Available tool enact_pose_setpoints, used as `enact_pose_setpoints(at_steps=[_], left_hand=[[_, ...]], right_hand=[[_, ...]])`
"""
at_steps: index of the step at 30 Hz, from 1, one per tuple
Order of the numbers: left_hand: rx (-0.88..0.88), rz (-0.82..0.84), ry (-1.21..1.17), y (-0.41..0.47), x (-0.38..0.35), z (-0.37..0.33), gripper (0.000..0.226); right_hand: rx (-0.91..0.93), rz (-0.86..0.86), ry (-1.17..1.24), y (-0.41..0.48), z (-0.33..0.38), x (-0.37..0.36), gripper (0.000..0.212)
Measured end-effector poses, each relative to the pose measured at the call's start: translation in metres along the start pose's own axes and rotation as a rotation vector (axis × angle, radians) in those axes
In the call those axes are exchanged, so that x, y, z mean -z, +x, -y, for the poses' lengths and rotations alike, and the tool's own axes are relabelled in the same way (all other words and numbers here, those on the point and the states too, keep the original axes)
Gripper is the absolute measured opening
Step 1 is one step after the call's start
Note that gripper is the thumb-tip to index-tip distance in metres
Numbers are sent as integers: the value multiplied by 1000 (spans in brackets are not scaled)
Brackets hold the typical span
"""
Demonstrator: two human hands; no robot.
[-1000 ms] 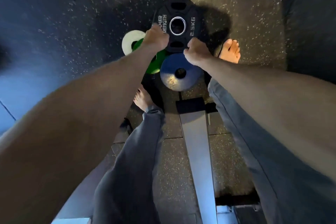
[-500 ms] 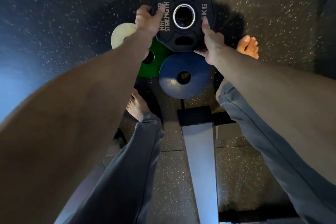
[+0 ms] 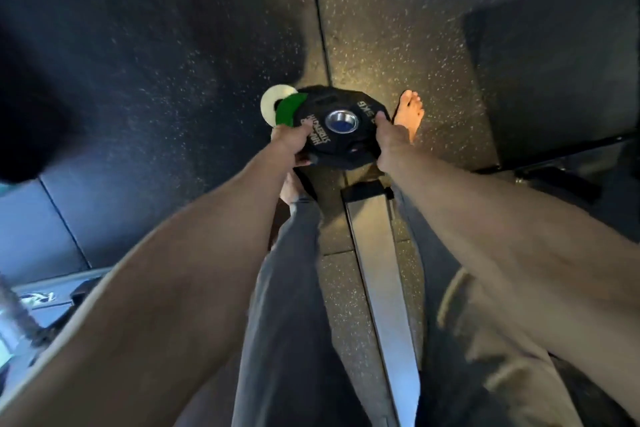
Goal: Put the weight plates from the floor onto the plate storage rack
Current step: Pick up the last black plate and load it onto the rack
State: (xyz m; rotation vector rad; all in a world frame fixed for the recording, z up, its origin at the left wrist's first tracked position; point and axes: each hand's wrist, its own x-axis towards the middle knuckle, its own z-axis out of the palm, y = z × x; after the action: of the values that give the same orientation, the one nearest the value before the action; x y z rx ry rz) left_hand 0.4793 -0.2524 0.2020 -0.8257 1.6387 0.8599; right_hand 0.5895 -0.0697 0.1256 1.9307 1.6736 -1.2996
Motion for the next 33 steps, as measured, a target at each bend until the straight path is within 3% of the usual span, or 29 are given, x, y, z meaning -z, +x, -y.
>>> enact_pose_setpoints(at_steps=[2, 4, 6, 8, 11, 19, 27, 33], left_hand=[[-23, -11, 51, -56, 28, 7, 35], [-59, -15, 66, -104, 55, 18, 38], [-65, 3, 74, -141, 80, 32, 46], [-76, 13, 45, -175, 101, 50, 44], [-100, 20, -6, -218, 123, 83, 40], [-132, 19, -299, -315, 154, 215, 25], [-154, -59, -650, -391, 168, 391, 20], [-90, -94, -858, -421, 180, 531, 21]], right_hand=[[65, 6, -64, -103, 22, 25, 90], [-83, 78, 128, -163, 23, 40, 76], [-204, 108, 188, -200, 21, 43, 83], [-207, 133, 238, -234, 18, 49, 81], [-134, 158, 236, -283, 9, 56, 65], [116, 263, 42, -375, -51, 75, 86], [359, 412, -224, -505, -136, 92, 60], [433, 527, -411, -587, -224, 74, 58]])
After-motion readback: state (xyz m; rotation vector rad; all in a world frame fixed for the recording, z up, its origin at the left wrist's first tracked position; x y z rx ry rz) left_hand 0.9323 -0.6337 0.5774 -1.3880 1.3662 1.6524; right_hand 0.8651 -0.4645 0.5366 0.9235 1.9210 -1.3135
